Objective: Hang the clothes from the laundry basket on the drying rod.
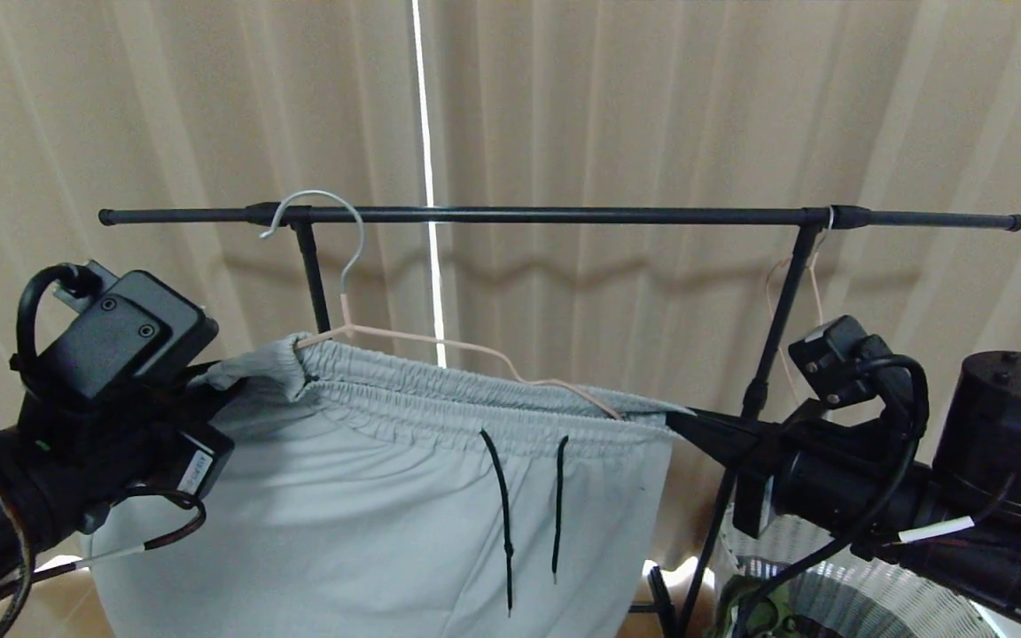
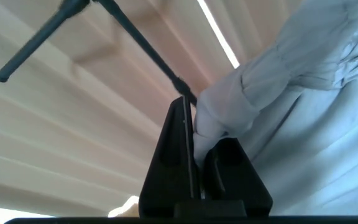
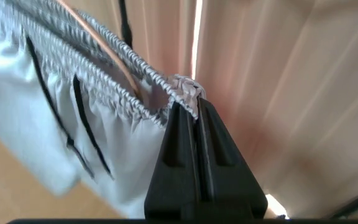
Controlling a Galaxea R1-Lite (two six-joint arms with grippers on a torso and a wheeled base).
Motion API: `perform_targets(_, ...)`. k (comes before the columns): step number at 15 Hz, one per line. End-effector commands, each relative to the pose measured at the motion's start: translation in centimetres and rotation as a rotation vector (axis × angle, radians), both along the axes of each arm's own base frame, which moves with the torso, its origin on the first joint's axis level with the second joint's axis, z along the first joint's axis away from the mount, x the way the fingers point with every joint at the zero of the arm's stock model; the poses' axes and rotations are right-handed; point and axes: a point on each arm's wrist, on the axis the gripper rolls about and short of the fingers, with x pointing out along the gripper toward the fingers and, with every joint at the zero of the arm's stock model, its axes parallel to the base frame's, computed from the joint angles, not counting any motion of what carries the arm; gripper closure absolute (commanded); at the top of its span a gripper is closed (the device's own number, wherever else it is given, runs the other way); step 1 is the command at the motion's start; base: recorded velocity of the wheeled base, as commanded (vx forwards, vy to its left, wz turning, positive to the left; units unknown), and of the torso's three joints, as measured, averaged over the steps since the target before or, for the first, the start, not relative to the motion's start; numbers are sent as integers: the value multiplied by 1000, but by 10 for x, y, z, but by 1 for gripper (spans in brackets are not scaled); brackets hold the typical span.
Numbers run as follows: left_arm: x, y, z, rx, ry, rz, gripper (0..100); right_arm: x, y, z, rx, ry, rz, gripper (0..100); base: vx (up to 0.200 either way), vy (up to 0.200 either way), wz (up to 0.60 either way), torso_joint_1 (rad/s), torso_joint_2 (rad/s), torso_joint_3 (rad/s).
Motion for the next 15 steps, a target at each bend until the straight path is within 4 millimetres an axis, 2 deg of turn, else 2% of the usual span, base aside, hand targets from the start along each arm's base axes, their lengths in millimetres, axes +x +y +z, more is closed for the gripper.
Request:
perform_targets(1, 0, 2, -4, 26, 12, 3, 100, -3, 0, 20, 19, -27, 29, 100, 0, 0, 0, 0, 0, 0)
perform_targets(6, 7, -3, -11, 55, 44, -8, 100, -24, 23, 38, -16, 31, 187, 100, 0, 0, 0, 0, 0, 0)
perform_targets(9, 7, -7, -10, 53, 41, -21, 100, -34, 36, 35, -54, 78, 254, 100, 0, 0, 0, 0, 0, 0)
perform_targets(10, 8, -7, -8, 50, 35, -21, 100, -36, 38, 32, -66, 92, 266, 0, 0, 0, 0, 0, 0, 0)
perform_targets(15, 8, -8, -6, 1, 32, -3, 100, -35, 42, 16, -158, 81, 290, 0, 0, 0, 0, 0, 0, 0)
